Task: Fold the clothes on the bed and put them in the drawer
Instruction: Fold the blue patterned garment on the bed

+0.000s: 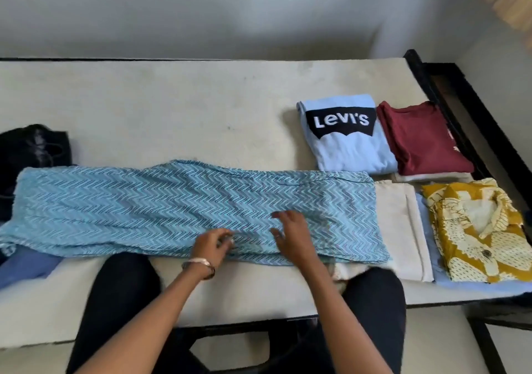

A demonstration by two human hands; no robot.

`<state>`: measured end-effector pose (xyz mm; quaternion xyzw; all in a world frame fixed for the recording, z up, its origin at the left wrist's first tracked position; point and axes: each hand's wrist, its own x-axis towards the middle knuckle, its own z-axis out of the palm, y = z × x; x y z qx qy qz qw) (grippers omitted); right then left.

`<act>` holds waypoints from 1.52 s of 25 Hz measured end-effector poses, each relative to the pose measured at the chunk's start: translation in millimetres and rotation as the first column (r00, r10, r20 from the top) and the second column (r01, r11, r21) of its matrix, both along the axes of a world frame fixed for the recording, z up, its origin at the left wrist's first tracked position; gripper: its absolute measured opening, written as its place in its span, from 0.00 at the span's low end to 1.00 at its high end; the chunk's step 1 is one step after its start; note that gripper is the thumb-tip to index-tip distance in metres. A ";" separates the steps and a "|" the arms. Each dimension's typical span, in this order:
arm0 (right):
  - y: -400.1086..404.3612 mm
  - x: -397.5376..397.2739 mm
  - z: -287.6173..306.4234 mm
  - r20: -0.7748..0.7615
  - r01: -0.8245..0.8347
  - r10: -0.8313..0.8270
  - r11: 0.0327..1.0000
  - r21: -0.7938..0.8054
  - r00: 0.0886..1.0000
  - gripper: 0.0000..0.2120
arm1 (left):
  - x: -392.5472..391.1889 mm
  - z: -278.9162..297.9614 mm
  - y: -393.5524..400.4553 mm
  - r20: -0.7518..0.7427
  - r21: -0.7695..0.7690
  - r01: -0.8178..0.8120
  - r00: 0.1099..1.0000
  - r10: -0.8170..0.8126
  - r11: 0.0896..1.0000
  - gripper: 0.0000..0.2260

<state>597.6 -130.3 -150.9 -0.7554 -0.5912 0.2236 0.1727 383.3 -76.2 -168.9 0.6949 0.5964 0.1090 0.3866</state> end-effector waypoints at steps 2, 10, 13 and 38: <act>15.0 -50.4 -14.7 -0.035 -0.276 0.274 0.956 -0.104 0.961 0.19 | -43.1 -2.1 22.4 0.134 -0.179 -0.418 0.886 0.443 0.891 0.05; 27.5 -184.9 -43.2 0.269 -0.171 0.248 0.945 -0.280 0.931 0.26 | -234.0 0.0 78.3 -0.176 -0.376 -0.926 0.097 0.980 0.024 0.37; 32.1 -189.1 -43.4 0.129 -0.385 0.469 0.828 -0.407 0.874 0.21 | -252.0 4.7 75.5 0.048 -0.631 -0.768 -0.178 0.983 -0.108 0.37; 2.2 34.9 21.1 -0.892 0.637 -0.243 0.631 -0.444 -0.381 0.41 | 73.5 86.1 -8.4 -0.456 -0.179 0.814 0.429 -0.780 0.552 0.34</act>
